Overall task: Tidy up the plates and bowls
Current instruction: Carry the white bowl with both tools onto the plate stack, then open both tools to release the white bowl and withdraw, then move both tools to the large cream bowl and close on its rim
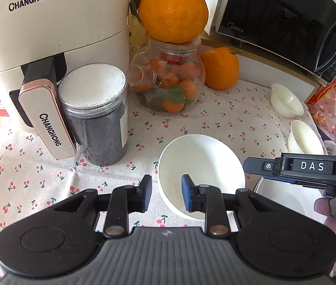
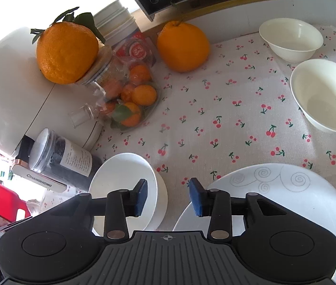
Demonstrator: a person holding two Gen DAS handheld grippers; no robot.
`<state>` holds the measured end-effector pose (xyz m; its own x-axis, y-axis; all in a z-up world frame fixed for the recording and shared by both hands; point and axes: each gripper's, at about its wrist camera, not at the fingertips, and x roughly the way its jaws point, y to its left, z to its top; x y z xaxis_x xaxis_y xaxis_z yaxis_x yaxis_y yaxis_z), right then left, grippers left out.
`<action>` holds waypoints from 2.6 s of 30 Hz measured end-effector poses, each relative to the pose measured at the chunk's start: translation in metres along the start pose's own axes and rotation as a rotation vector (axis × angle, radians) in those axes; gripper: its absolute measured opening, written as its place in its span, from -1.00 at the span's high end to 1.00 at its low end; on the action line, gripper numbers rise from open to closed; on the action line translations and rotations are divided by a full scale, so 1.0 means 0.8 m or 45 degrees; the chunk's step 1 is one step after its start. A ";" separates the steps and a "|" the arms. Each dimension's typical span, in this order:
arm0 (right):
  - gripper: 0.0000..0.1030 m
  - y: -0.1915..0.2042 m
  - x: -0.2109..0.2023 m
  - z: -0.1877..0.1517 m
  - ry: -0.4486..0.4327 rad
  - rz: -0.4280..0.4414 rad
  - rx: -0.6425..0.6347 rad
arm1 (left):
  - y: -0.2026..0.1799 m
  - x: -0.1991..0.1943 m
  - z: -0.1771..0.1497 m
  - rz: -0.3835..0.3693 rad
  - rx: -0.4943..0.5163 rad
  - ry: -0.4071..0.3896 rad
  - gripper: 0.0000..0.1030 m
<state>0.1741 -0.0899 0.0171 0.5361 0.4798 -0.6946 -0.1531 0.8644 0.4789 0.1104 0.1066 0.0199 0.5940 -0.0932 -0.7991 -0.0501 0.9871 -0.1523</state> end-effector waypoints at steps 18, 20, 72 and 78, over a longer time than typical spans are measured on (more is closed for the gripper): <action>-0.53 -0.027 -0.053 0.005 -0.083 -0.051 -0.037 | -0.038 -0.014 0.008 -0.008 0.063 -0.135 -0.47; -0.56 -0.032 -0.061 0.006 -0.096 -0.068 -0.060 | -0.045 -0.014 0.008 0.004 0.077 -0.152 -0.55; -0.68 -0.279 -0.081 0.043 -0.261 -0.239 0.387 | -0.261 0.139 0.051 -0.074 0.341 -0.019 -0.78; -0.68 -0.292 -0.075 0.042 -0.280 -0.198 0.494 | -0.261 0.151 0.053 -0.146 0.278 0.013 -0.48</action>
<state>0.2054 -0.3261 -0.0350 0.6977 0.2697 -0.6637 0.2419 0.7833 0.5726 0.2267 -0.1048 -0.0198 0.5778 -0.2061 -0.7898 0.1923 0.9747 -0.1137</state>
